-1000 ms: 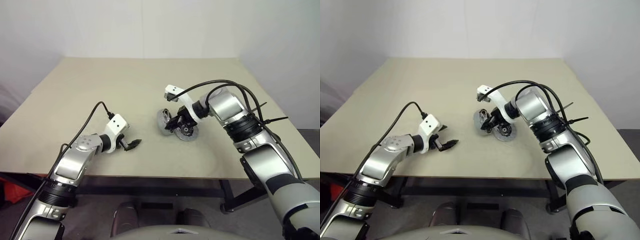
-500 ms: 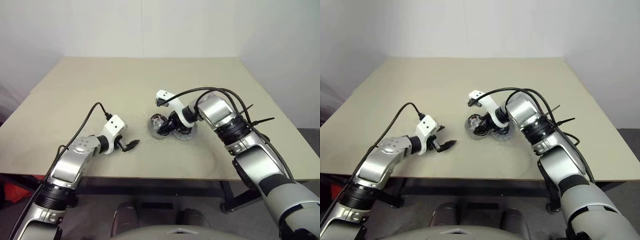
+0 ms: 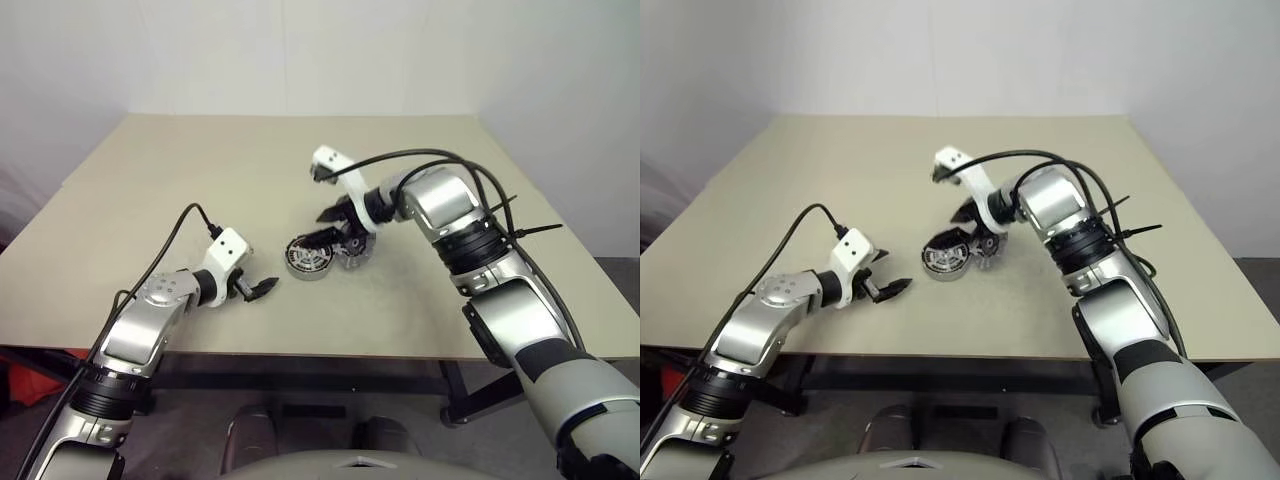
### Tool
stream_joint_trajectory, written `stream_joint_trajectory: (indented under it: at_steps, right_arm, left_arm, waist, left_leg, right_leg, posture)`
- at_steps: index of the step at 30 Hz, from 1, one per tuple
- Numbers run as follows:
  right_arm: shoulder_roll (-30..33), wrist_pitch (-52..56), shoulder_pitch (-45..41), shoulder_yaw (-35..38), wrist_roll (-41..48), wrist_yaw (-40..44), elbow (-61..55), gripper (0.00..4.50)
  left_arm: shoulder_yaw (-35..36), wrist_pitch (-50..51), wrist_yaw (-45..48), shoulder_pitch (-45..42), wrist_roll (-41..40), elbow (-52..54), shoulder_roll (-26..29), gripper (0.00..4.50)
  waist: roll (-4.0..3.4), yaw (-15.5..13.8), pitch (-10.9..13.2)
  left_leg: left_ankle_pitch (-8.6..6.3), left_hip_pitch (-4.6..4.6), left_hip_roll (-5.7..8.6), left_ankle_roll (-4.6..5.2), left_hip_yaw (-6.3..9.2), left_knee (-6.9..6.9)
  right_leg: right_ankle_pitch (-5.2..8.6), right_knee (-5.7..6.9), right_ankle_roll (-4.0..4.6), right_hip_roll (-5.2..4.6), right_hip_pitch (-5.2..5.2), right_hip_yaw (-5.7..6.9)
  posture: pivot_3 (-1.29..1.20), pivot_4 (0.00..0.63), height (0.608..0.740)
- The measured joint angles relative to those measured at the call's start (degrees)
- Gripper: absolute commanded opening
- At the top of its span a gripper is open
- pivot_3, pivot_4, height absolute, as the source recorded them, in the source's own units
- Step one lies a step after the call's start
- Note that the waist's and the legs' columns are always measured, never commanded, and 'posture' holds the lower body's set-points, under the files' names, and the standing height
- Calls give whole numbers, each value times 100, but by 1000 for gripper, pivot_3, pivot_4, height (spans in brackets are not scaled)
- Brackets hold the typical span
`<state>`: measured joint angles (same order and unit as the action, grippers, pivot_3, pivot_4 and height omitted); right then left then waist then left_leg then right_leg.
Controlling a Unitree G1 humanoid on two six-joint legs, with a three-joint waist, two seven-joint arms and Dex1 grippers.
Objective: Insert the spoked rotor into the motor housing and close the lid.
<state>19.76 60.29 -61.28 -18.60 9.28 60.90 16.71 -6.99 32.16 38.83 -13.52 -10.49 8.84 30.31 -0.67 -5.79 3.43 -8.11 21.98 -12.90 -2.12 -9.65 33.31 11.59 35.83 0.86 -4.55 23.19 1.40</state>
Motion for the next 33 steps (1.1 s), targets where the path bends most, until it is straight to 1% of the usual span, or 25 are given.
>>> stream_joint_trajectory:
  at_steps: [2,4,7,8,10,12,13,14,16,19,21,26,30,33]
  right_arm:
    - [33,-234,-27,342,64,-229,-91,4475]
    - [206,-580,12,540,74,-400,-237,4475]
    - [593,-1238,365,743,-40,-667,-442,4475]
    - [753,-1505,626,818,-126,-841,-447,4301]
    - [1039,-1913,1151,961,-265,-1104,-405,3866]
    - [1404,-2311,1818,1080,-422,-1296,-373,3202]
    - [1568,-2436,2154,1135,-485,-1365,-403,2795]
    - [1669,-2499,2357,1147,-522,-1396,-424,2496]
    - [1812,-2615,2811,1173,-591,-1502,-579,1764]
    - [1825,-2647,3406,1173,-602,-1603,-937,722]
    - [1778,-2502,3733,1134,-547,-1589,-1265,722]
    - [1421,-2160,3866,1053,-357,-1604,-2021,722]
    - [1016,-2104,3651,893,-377,-1842,-1833,722]
    - [894,-2017,3464,881,-341,-1876,-1768,722]
  left_arm:
    - [-11,-46,41,-32,-3,-65,-63,4500]
    - [-38,-62,100,-55,-4,-161,-91,4500]
    - [-45,-110,213,-112,-7,-272,-89,4500]
    - [-43,-131,259,-161,-17,-328,-81,4500]
    - [-41,-205,381,-219,-28,-414,-32,4500]
    - [-39,-261,549,-243,-43,-486,68,4500]
    - [-38,-287,645,-255,-51,-544,124,4500]
    - [-34,-295,711,-264,-59,-596,156,4500]
    - [-44,-313,873,-339,-77,-707,181,4500]
    - [-56,-404,1054,-506,-90,-818,177,4500]
    - [-57,-429,1123,-545,-90,-865,178,4500]
    - [-59,-438,1194,-560,-85,-956,177,4500]
    - [-60,-434,1196,-555,-83,-944,180,4500]
    - [-55,-417,1181,-511,-82,-906,203,4500]
  waist:
    - [0,-7,0]
    - [0,-15,0]
    - [9,-41,-5]
    - [13,-54,-8]
    - [16,-86,-9]
    - [15,-127,-9]
    - [14,-132,-9]
    - [13,-132,-10]
    - [11,-117,-10]
    - [10,-96,-11]
    - [6,-88,-13]
    - [7,-11,-14]
    - [8,21,-14]
    - [7,19,-14]
  left_leg:
    - [0,1,1,0,0,0]
    - [0,2,2,0,0,0]
    - [0,1,3,0,0,-2]
    - [0,0,3,0,0,-2]
    - [0,0,7,0,-1,-2]
    - [0,1,11,1,-5,-3]
    - [0,1,10,1,-5,-4]
    - [0,0,9,1,-5,-5]
    - [0,-6,6,1,-9,-9]
    - [0,-20,5,1,-10,-13]
    - [0,-23,6,1,-14,-13]
    - [0,-30,6,1,-13,-13]
    - [0,-35,9,1,-13,-12]
    - [0,-35,10,1,-12,-12]
  right_leg:
    - [0,-1,0,0,0,0]
    - [0,-4,0,-1,-1,0]
    - [0,-8,0,-1,-6,1]
    - [0,-9,0,-1,-8,2]
    - [0,-12,-1,-5,-10,1]
    - [0,-12,-1,-10,-8,-1]
    - [0,-12,-1,-9,-7,0]
    - [0,-11,-1,-9,-7,0]
    - [1,-11,-2,-7,-3,0]
    - [2,-10,-3,-6,-9,-1]
    - [2,-11,-5,-6,-10,-4]
    - [3,-11,-6,-7,-18,-4]
    - [4,-12,-7,-9,-20,-4]
    - [4,-12,-6,-9,-22,-4]
  posture:
    - [0,0,740]
    - [0,0,740]
    - [0,0,740]
    - [0,0,740]
    - [0,0,740]
    - [0,0,740]
    - [0,0,740]
    - [0,0,740]
    - [0,0,740]
    - [0,0,740]
    - [0,0,740]
    - [0,0,740]
    - [0,0,740]
    - [0,0,740]
